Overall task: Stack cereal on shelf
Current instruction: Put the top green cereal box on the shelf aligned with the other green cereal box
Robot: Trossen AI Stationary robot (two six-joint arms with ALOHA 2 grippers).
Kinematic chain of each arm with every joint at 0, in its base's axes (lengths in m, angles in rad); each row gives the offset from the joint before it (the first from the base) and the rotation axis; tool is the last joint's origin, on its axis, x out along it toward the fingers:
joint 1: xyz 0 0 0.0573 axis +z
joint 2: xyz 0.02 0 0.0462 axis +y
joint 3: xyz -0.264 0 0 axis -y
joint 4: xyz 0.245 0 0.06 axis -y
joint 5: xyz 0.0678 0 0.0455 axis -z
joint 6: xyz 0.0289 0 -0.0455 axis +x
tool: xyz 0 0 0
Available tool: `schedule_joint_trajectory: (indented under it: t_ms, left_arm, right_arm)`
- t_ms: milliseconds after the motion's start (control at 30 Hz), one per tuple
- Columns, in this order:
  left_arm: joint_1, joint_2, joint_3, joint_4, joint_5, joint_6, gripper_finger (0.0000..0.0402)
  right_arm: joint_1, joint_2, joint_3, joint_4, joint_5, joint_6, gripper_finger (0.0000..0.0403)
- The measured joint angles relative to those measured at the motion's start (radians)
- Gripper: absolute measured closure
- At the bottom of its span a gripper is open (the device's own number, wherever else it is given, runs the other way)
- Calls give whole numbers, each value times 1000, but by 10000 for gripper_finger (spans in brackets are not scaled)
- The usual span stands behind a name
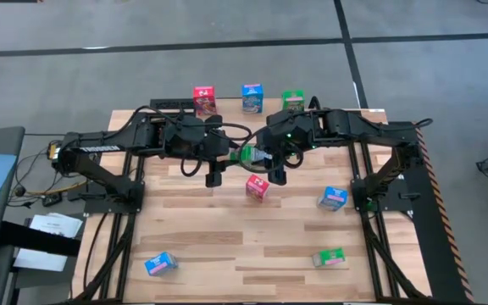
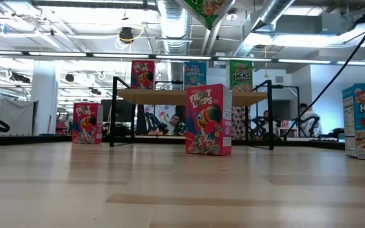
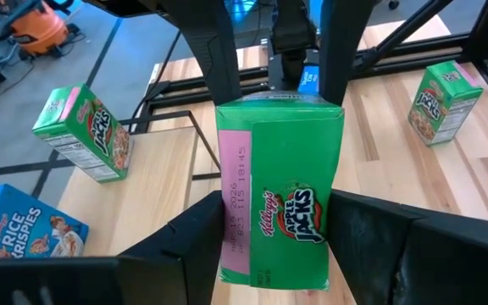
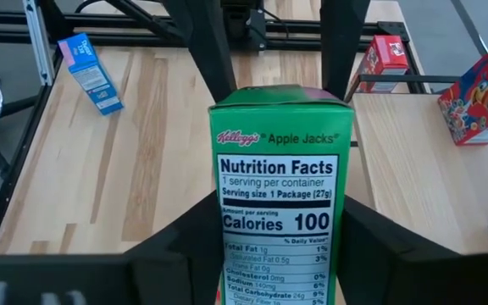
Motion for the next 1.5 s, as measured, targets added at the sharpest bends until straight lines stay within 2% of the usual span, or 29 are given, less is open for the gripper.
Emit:
schedule_joint_trajectory:
  t_ms: [300,433,533,833,1000,1200,1300,1500]
  left_arm:
    - [0,0,0,-8,-68,-42,216]
    - [1,0,0,-1,-7,-98,216]
    - [1,0,0,-6,19,-84,216]
    - [1,0,0,-11,20,-73,213]
    - [4,0,0,-29,21,-105,192]
    - [5,0,0,-25,20,-108,141]
    - [4,0,7,-32,-17,-120,122]
    - [5,0,67,-50,-59,-101,116]
  right_arm:
    - [-1,1,0,2,7,3,201]
    - [1,1,0,-2,0,5,200]
    - [1,1,0,-1,-2,3,203]
    - [1,1,0,0,-1,2,203]
    - [1,1,0,0,-1,-2,204]
    - [0,1,0,1,0,-1,203]
    - [0,1,0,-10,1,-1,203]
    - [-8,0,0,-106,4,-2,205]
